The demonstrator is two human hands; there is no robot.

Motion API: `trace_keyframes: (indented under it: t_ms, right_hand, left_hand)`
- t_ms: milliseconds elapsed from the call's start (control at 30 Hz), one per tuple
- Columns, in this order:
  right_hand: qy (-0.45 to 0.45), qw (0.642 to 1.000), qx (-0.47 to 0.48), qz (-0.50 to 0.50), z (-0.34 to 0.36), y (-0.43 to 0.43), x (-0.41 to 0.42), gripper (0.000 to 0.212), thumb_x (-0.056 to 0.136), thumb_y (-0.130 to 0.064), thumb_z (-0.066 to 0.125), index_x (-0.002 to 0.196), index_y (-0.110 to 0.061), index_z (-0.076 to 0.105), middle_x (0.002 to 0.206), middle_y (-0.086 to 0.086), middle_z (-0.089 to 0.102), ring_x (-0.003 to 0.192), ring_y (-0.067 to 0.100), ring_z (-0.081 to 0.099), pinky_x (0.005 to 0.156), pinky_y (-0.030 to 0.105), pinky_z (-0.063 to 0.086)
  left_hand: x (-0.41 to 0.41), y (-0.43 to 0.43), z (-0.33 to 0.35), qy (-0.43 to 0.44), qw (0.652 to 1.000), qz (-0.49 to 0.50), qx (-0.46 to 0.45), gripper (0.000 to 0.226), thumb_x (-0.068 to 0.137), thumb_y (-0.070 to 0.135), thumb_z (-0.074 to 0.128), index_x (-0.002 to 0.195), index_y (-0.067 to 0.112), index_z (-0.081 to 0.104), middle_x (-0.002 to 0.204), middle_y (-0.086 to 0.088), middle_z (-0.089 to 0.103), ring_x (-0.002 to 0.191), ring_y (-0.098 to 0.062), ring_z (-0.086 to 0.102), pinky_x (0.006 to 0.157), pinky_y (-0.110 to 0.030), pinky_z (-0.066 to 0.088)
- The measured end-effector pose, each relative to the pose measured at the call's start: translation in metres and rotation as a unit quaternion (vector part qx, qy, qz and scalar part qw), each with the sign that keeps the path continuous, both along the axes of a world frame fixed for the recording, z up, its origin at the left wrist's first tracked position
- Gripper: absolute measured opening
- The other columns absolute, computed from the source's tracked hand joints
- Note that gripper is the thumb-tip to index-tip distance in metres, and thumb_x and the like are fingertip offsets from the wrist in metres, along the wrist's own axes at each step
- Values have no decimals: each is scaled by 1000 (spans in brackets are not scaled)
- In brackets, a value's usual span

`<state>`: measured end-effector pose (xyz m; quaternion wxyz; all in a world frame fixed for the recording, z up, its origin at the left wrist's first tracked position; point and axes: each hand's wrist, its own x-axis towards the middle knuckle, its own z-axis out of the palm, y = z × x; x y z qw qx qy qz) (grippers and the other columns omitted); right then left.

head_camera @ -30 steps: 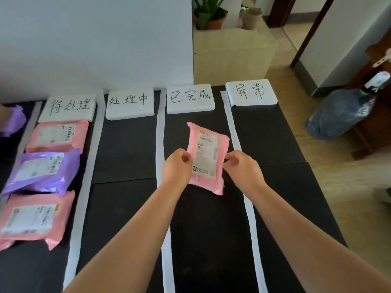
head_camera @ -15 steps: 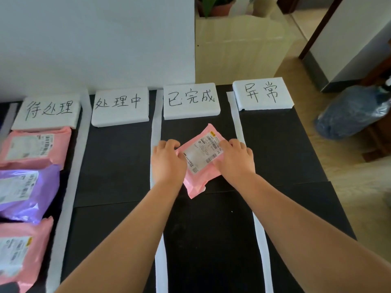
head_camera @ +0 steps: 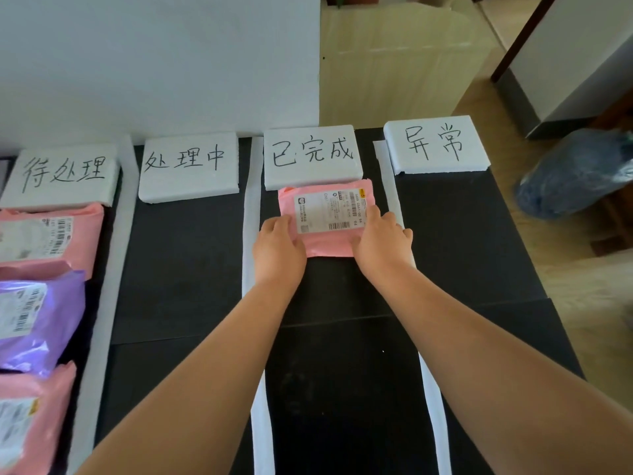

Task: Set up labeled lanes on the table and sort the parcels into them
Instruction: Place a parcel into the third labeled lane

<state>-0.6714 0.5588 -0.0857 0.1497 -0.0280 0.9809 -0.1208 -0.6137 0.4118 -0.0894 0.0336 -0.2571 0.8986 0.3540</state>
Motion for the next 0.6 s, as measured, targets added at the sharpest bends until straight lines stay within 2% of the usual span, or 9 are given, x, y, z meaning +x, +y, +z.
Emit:
trace_keyframes:
  t_ms: [133,267,333,400,500,600]
  right_hand:
    - [-15,1000,-2,12,5,0,-3,43,96,-19,53,137,-16,40,118,9,54,112,29,56,104,46,37]
    - [-23,1000,0,19,14,8,5,47,96,-22,54,140,-17,38,123,10,52,114,28,54,102,45,42]
    - [-15,1000,-3,19,22,12,14,48,96,-23,55,141,-16,39,125,10,51,116,28,54,101,45,45]
    - [-8,1000,-6,23,31,17,24,48,97,-24,56,141,-16,40,126,10,52,116,28,54,100,45,47]
    - [4,999,-19,34,49,22,41,42,97,-26,56,137,-16,46,123,10,53,114,27,56,98,45,49]
    - [9,998,-20,51,68,27,62,45,97,-28,58,138,-17,45,124,9,52,115,26,55,99,43,48]
  left_hand:
    - [-4,-4,-2,-20,999,-32,-25,43,99,13,46,142,12,45,144,-5,44,126,-27,48,106,-43,43]
    - [6,-2,-2,-25,998,-43,-29,42,95,16,41,138,16,44,142,-7,44,124,-33,50,98,-51,49]
    - [15,0,3,-43,997,-53,-43,50,98,17,42,148,19,34,155,-8,32,139,-34,37,109,-51,41]
    - [26,4,11,-51,995,-68,-61,58,101,21,45,155,22,21,161,-5,22,144,-29,28,115,-46,35]
    - [46,13,27,-35,990,-103,-86,61,101,25,48,155,25,19,160,-2,24,142,-26,30,114,-44,36]
    - [66,20,48,-66,984,-124,-109,61,103,32,46,156,25,16,164,-2,15,148,-26,20,120,-44,26]
